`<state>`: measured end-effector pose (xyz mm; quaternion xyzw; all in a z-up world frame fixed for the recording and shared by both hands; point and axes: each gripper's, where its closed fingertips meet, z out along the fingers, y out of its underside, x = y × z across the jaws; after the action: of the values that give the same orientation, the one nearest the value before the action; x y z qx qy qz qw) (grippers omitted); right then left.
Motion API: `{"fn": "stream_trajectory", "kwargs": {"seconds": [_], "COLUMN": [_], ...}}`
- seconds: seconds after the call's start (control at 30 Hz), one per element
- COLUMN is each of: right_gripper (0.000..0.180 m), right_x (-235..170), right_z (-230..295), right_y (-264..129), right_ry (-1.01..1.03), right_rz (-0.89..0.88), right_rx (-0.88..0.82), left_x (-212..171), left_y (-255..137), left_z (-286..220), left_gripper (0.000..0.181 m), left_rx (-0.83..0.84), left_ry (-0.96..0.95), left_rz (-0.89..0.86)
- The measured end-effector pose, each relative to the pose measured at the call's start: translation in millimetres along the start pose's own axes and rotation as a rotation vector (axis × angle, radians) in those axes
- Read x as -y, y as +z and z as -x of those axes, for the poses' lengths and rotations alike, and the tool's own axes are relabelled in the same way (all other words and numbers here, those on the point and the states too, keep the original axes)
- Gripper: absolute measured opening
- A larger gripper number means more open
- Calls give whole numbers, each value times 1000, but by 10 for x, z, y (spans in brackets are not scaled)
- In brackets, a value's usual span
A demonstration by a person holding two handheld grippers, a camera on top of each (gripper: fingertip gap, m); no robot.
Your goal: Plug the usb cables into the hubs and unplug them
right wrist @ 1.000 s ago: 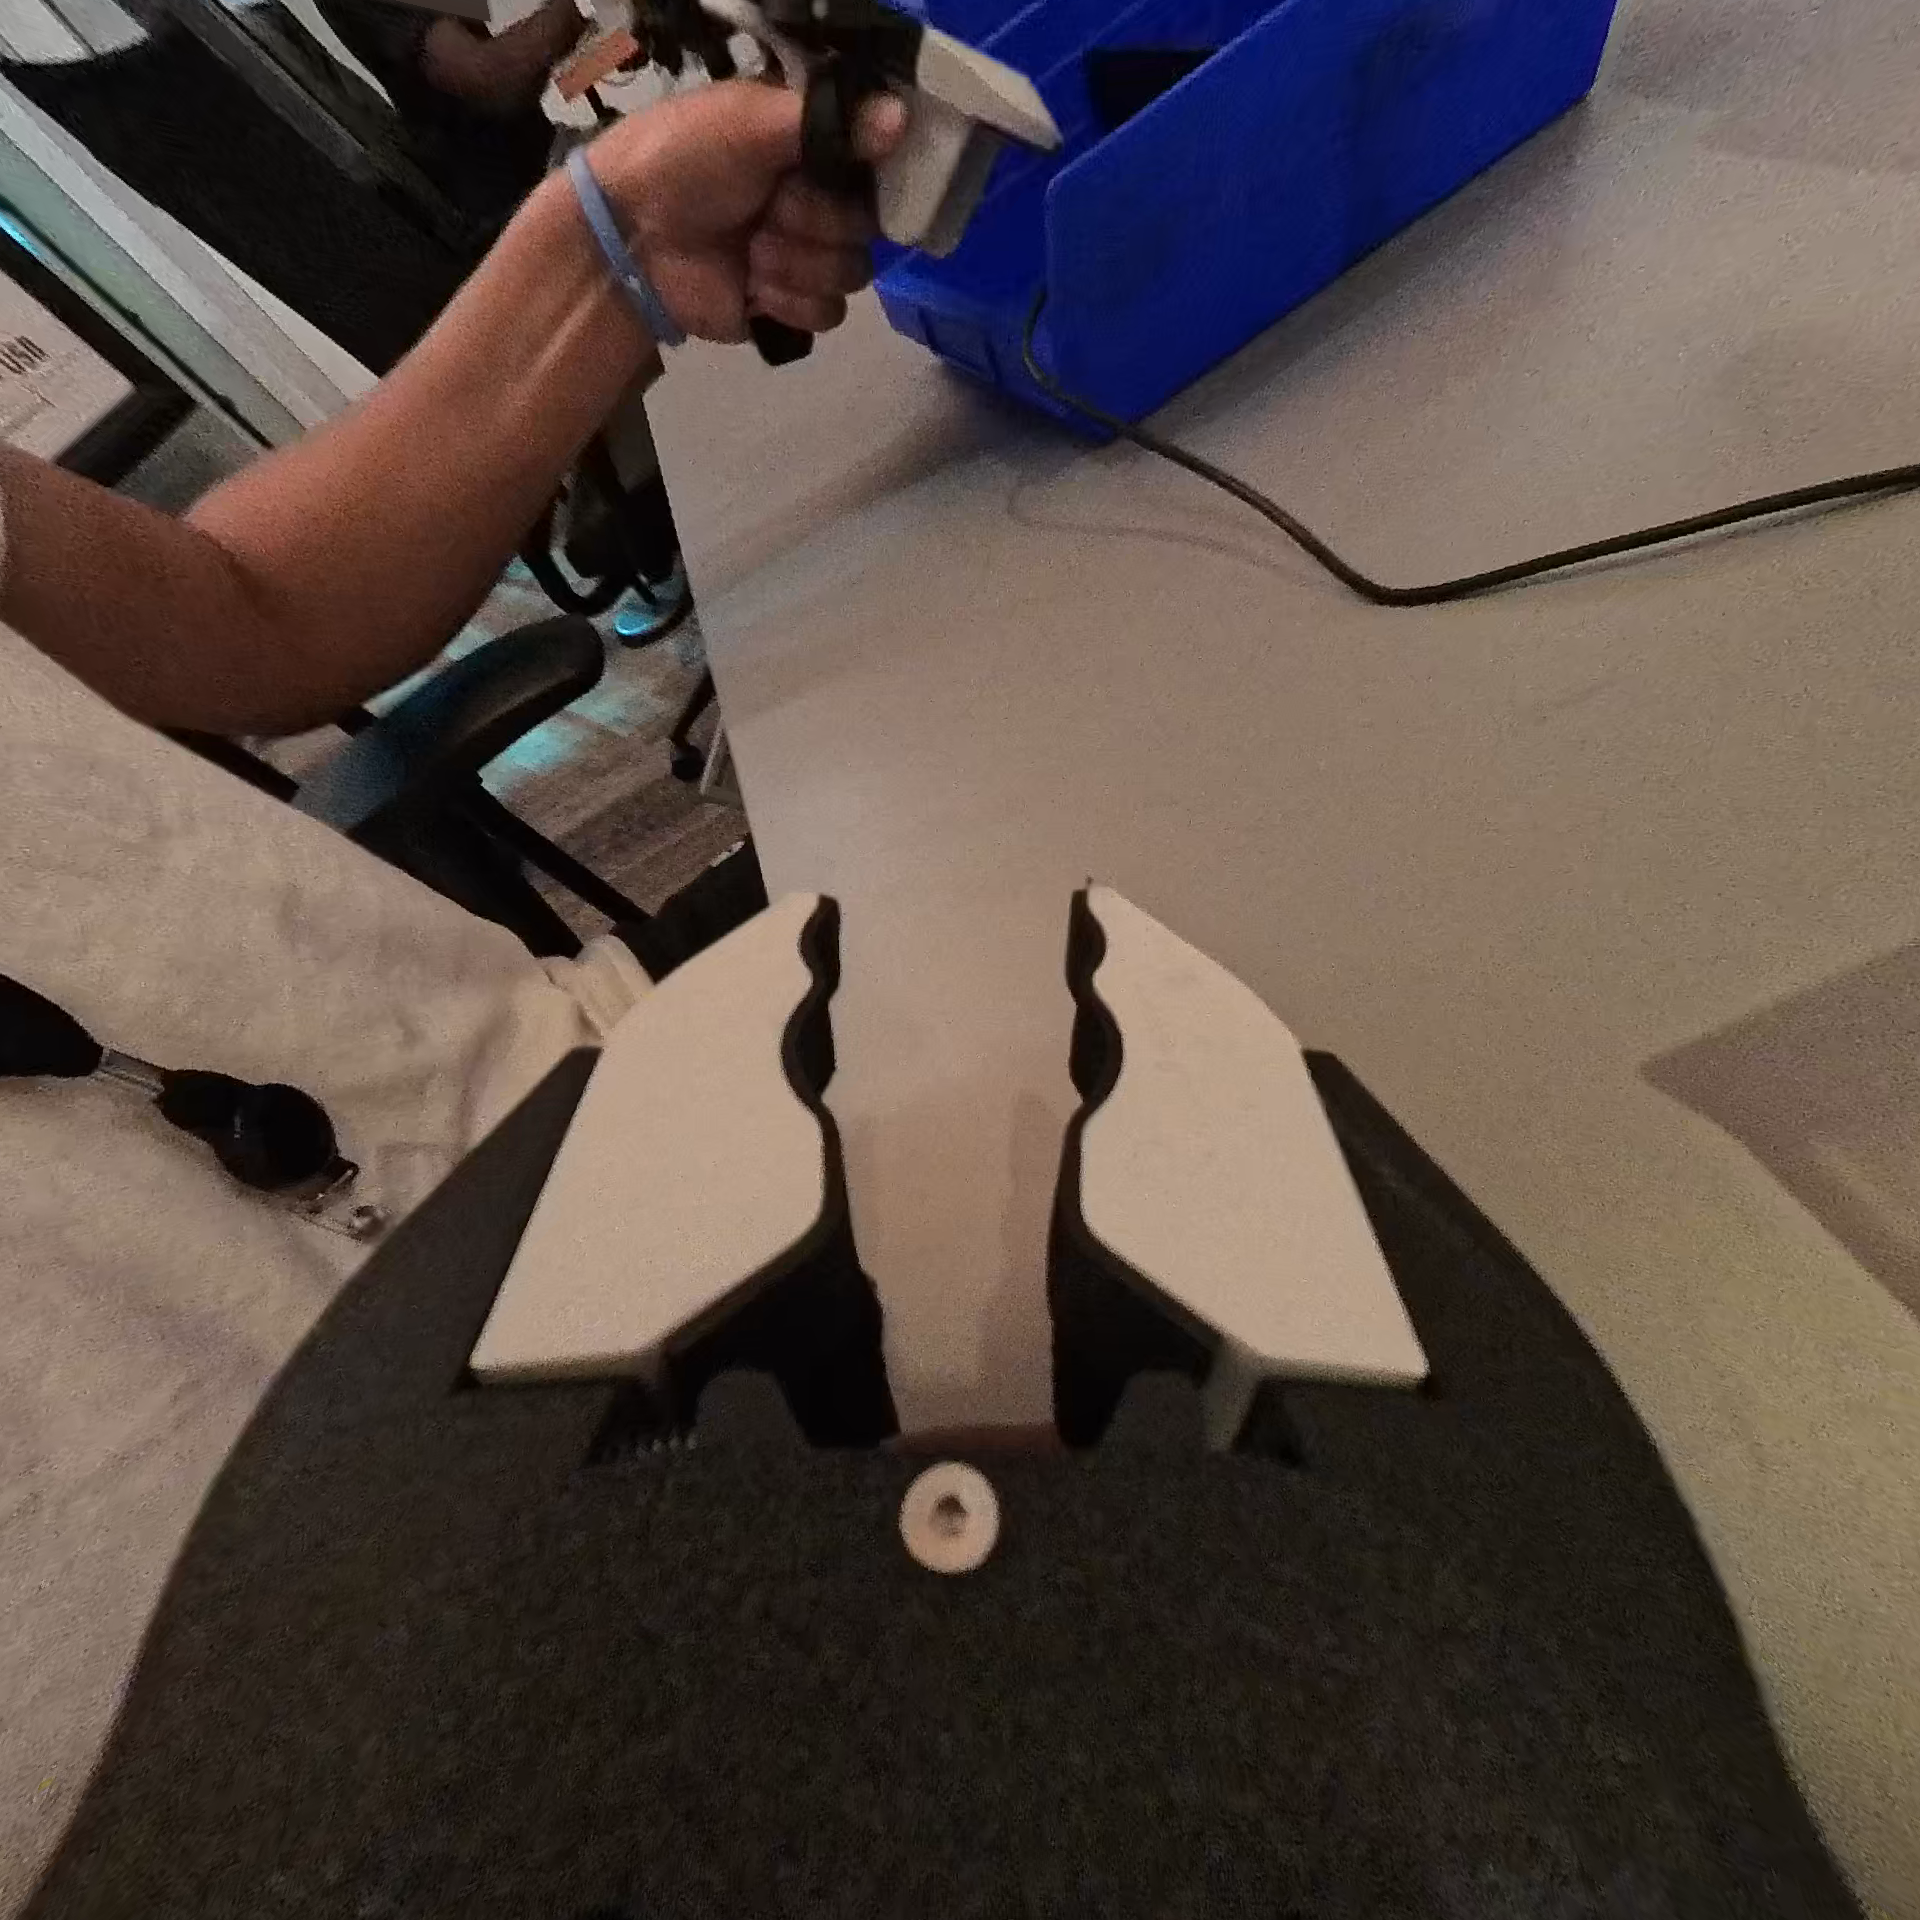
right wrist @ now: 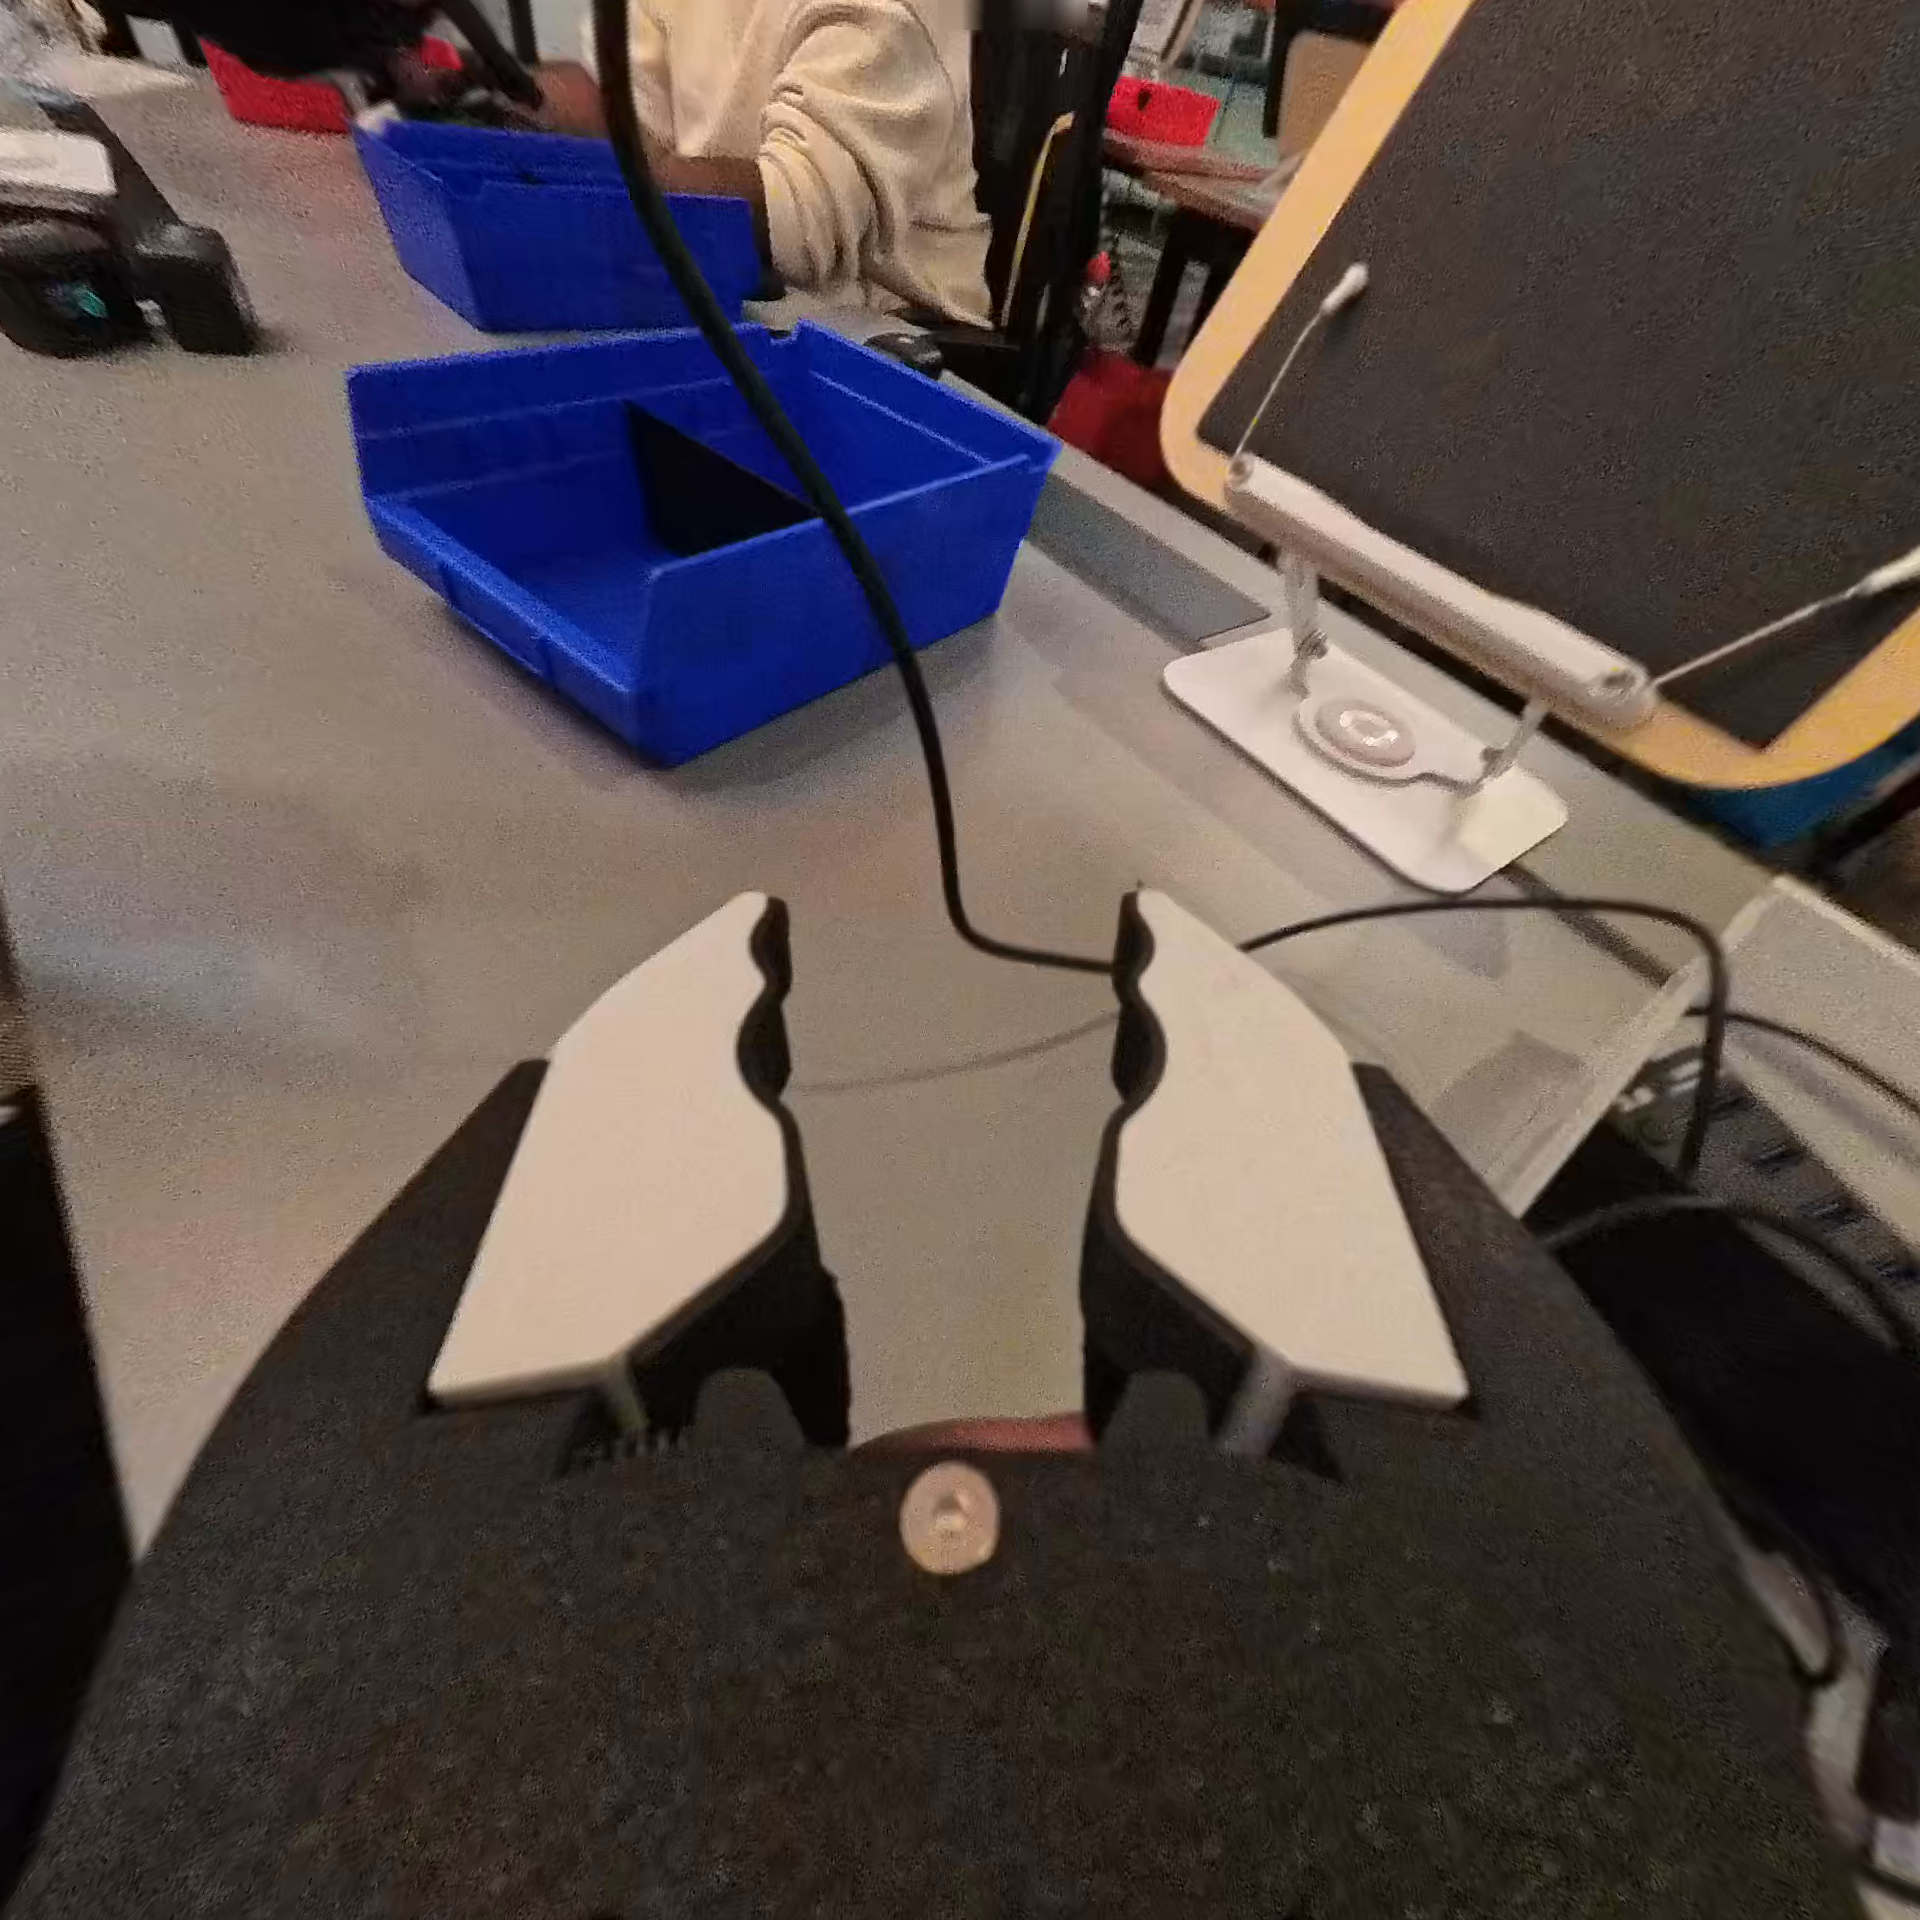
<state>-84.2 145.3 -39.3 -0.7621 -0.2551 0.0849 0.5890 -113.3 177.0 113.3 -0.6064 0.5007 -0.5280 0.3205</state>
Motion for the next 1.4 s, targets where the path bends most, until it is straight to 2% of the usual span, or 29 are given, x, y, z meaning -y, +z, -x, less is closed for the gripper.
{"fn": "stream_trajectory", "kwargs": {"seconds": [0.1,0.17,0.2,0.27,0.33,0.4,0.47,0.53,0.6,0.7,0.8,0.93,1.0,1.03,1.07,1.1,1.17,1.27,1.33,1.4], "right_gripper": [55,15,4,4,3,3,4,4,4,4,4,4,5,0,0,0,0,0,0,0], "right_x": [53,-24,-43,21,236,519,759,943,1047,1060,956,656,345,163,-27,-252,-680,-1070,-1062,-752], "right_z": [126,237,246,235,159,3,-217,-536,-913,-1556,-2218,-3089,-3440,-3577,-3774,-3873,-3907,-3839,-3776,-3532], "right_y": [335,463,451,268,-87,-472,-750,-870,-855,-678,-462,-252,-141,-89,-81,-42,70,195,226,238], "right_ry": [-84,-88,-90,-85,-86,-69,-59,-35,-18,-5,20,58,27,2,-48,-78,-60,-81,-47,50], "right_rz": [-6,45,57,37,-47,-148,-211,-246,-227,-125,-11,129,255,321,393,466,586,688,668,513], "right_rx": [8,47,50,83,122,142,138,98,44,-52,-126,-236,-299,-341,-430,-455,-425,-377,-377,-284], "left_x": [53,31,5,-99,-278,-593,-875,-1063,-1145,-1025,-848,-686,-716,-755,-848,-894,-852,-882,-897,-889], "left_y": [155,183,172,110,59,181,490,868,1262,1783,2135,2408,2499,2544,2565,2601,2651,2619,2593,2568], "left_z": [-140,-112,-53,165,460,609,539,475,552,760,1096,1584,1826,1937,2009,1986,1985,1976,1960,1909], "left_gripper": [4,3,4,4,3,3,5,7,8,8,8,8,9,8,7,6,7,11,10,12], "left_rx": [-83,-77,-50,29,129,146,63,14,7,-36,-4,47,74,86,82,23,-16,9,25,17], "left_ry": [-62,-83,-83,-85,-107,-119,-116,-87,-66,-161,-151,-197,-243,-280,-312,-344,-379,-270,-219,-197], "left_rz": [-41,-49,-51,-34,5,120,228,320,376,378,445,568,632,649,688,695,633,616,613,603]}}
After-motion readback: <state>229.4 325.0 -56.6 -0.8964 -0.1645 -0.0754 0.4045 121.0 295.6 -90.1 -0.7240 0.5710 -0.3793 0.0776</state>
